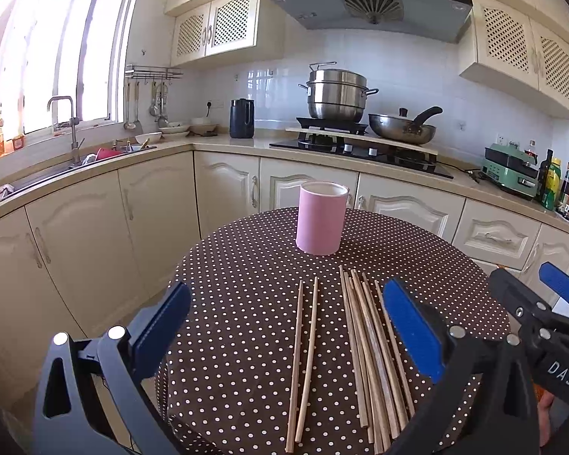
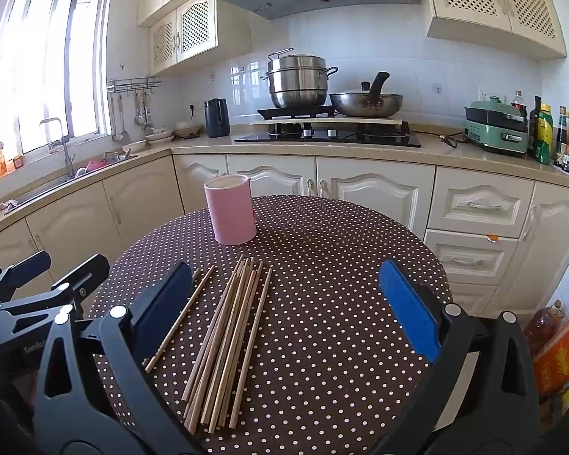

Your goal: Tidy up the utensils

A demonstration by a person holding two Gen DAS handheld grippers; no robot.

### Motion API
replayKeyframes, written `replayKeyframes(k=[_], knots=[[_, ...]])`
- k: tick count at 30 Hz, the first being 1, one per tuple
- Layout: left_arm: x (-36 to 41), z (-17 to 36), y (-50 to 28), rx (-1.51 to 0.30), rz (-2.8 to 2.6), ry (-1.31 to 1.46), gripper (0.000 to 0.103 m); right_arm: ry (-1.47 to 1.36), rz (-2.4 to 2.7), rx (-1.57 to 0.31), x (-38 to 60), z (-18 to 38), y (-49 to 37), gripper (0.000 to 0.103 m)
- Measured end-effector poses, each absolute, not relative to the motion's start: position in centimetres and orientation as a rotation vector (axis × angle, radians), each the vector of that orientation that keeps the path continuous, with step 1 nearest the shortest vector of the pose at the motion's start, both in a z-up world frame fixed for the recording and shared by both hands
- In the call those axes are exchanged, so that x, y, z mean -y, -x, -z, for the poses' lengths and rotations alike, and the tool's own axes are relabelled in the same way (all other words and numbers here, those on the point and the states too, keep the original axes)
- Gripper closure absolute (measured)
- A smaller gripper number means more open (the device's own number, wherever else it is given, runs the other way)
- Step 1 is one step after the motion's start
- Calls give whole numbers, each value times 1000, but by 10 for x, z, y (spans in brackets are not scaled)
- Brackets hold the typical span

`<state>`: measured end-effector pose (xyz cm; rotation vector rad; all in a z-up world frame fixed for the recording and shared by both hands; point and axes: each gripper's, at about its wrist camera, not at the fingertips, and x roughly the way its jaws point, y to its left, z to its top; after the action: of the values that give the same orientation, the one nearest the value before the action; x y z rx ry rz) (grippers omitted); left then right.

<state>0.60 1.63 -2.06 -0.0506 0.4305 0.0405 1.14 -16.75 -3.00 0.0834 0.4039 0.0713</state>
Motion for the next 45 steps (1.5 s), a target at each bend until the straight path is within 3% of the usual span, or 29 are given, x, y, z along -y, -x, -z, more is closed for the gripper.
replayKeyframes(k=[36,45], knots=[[-13,27,-7,-441,-61,22,4,-95,-84,-456,166,40,-16,6],[-18,44,-23,-506,-46,40,4,-104,-48,-543,167,60,-33,6]])
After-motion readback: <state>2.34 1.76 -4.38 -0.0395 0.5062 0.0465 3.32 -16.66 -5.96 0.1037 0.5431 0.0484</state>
